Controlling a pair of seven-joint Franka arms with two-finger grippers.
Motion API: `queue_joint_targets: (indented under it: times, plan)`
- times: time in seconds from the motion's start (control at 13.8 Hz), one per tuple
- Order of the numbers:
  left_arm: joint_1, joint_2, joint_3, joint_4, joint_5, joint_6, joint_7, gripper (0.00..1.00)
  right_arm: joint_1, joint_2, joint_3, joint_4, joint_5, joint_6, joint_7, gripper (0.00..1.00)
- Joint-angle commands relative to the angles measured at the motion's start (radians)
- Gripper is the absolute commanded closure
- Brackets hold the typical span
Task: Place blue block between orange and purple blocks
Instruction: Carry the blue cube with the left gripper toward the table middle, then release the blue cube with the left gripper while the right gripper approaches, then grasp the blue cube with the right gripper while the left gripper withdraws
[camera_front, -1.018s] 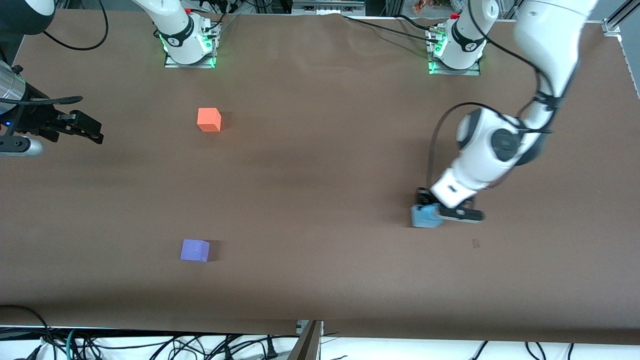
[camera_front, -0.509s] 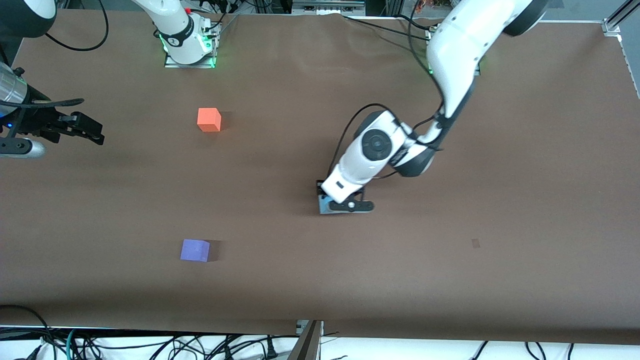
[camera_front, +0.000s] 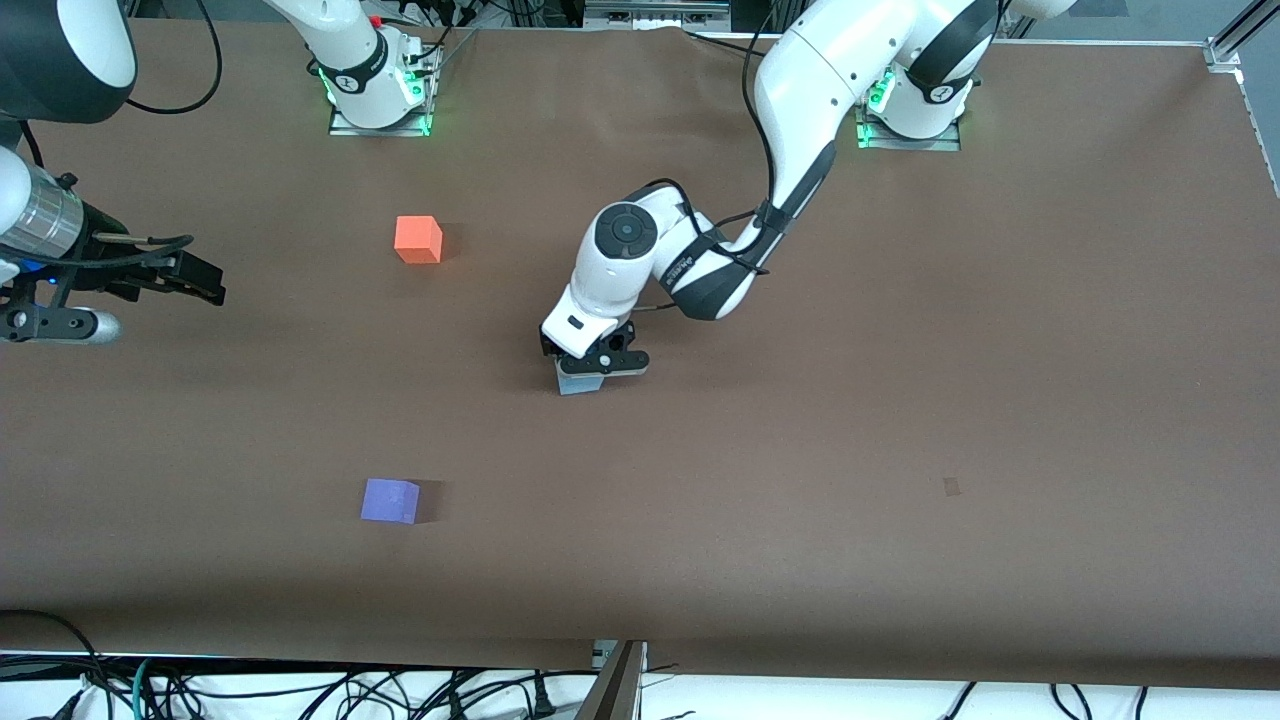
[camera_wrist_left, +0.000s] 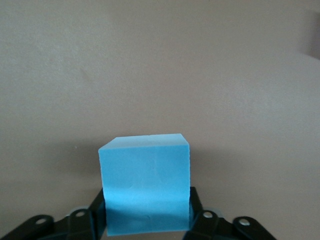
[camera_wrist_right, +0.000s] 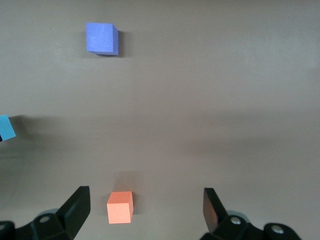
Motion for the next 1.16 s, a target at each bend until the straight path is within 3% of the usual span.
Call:
queue_joint_targets:
  times: [0.0, 0.15, 0.51, 0.58, 0.8, 1.09]
  plan:
    - [0.015, 0.011, 0.012, 0.04, 0.003, -0.028, -0.004, 0.0, -0.028, 0.018, 0.004, 0.005, 0.01, -0.006, -0.012, 0.0]
    - [0.047, -0.017, 0.012, 0.042, 0.0, -0.036, -0.001, 0.0, -0.028, 0.024, 0.006, 0.005, 0.01, -0.006, -0.017, 0.0]
    - [0.291, -0.133, -0.037, -0.059, -0.009, -0.086, 0.06, 0.0, 0.049, 0.104, 0.015, 0.003, 0.022, 0.014, 0.005, 0.0]
    - [0.336, -0.156, -0.067, -0.064, -0.008, -0.13, 0.104, 0.0, 0.07, 0.117, 0.015, 0.003, 0.028, 0.029, 0.006, 0.0]
    - [0.432, -0.259, -0.072, -0.064, -0.008, -0.372, 0.31, 0.0, 0.138, 0.168, 0.016, 0.003, 0.1, 0.093, 0.122, 0.0]
    - [0.583, -0.438, -0.075, -0.093, -0.009, -0.589, 0.661, 0.0, 0.302, 0.249, 0.015, 0.002, 0.108, 0.222, 0.351, 0.0]
